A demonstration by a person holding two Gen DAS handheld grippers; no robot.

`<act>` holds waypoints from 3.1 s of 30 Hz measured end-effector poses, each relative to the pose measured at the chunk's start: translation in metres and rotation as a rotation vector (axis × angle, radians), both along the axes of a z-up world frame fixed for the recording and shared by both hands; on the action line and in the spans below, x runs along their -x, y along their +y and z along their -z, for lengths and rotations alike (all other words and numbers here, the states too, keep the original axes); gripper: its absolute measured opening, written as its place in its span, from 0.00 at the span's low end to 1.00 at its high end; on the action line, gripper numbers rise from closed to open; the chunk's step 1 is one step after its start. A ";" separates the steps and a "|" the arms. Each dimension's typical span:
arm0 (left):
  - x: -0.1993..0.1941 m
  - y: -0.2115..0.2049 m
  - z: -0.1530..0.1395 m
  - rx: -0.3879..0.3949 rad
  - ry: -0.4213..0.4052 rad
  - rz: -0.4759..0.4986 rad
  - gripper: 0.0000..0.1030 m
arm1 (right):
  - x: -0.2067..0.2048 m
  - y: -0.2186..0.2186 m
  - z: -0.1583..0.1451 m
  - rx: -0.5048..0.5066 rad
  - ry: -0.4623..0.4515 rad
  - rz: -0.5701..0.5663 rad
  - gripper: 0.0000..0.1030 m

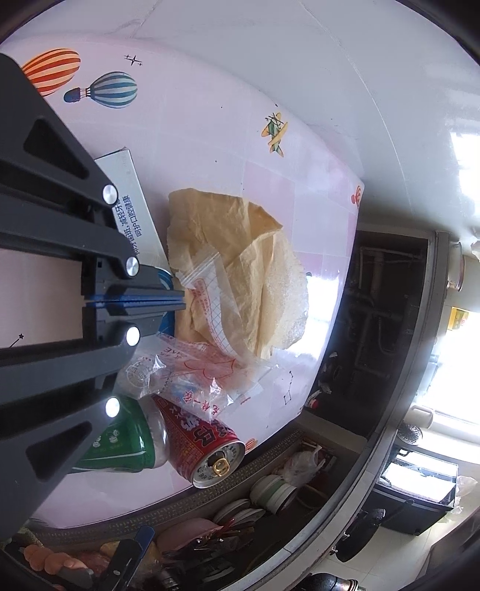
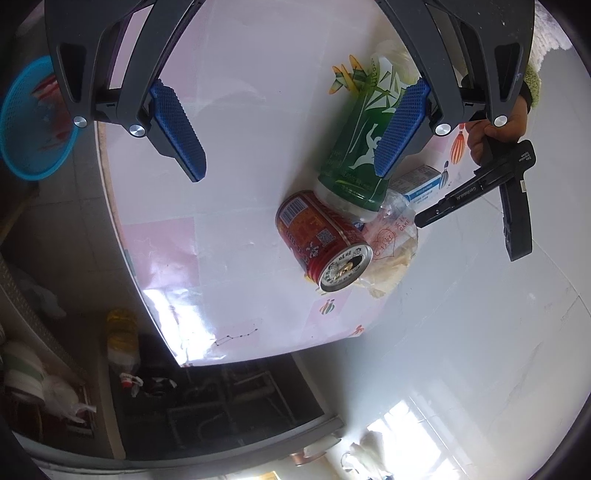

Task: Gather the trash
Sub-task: 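Lift the clear bag with the left tool while the right tool grasps the red can, then carry the bag and red can over the wastebasket and open both tools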

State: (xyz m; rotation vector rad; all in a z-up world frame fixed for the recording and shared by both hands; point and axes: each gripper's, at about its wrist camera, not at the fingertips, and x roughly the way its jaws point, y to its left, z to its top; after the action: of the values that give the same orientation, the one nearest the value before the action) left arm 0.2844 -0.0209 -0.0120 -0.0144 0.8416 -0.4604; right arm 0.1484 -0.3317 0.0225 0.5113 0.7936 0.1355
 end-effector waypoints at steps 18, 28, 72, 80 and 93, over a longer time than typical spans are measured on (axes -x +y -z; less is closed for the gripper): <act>0.016 0.005 0.003 0.151 0.058 0.068 0.37 | -0.065 0.037 -0.030 0.063 -0.090 -0.091 0.86; 0.002 -0.006 0.018 0.158 0.110 0.078 0.30 | -0.086 0.037 -0.017 0.030 -0.075 -0.083 0.86; 0.062 0.032 -0.065 0.240 -0.148 0.046 0.04 | -0.074 0.039 -0.029 0.209 -0.117 0.023 0.62; 0.103 0.016 -0.103 0.233 -0.214 0.105 0.04 | -0.009 0.008 -0.060 0.165 -0.186 0.099 0.62; 0.175 -0.114 -0.096 0.191 -0.116 0.384 0.04 | 0.145 -0.083 -0.051 0.146 -0.166 0.410 0.62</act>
State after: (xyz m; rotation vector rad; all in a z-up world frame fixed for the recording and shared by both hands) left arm 0.1098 -0.1347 0.0836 -0.0015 0.6843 -0.8940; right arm 0.0031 -0.4152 0.0731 0.5077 0.5195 -0.2556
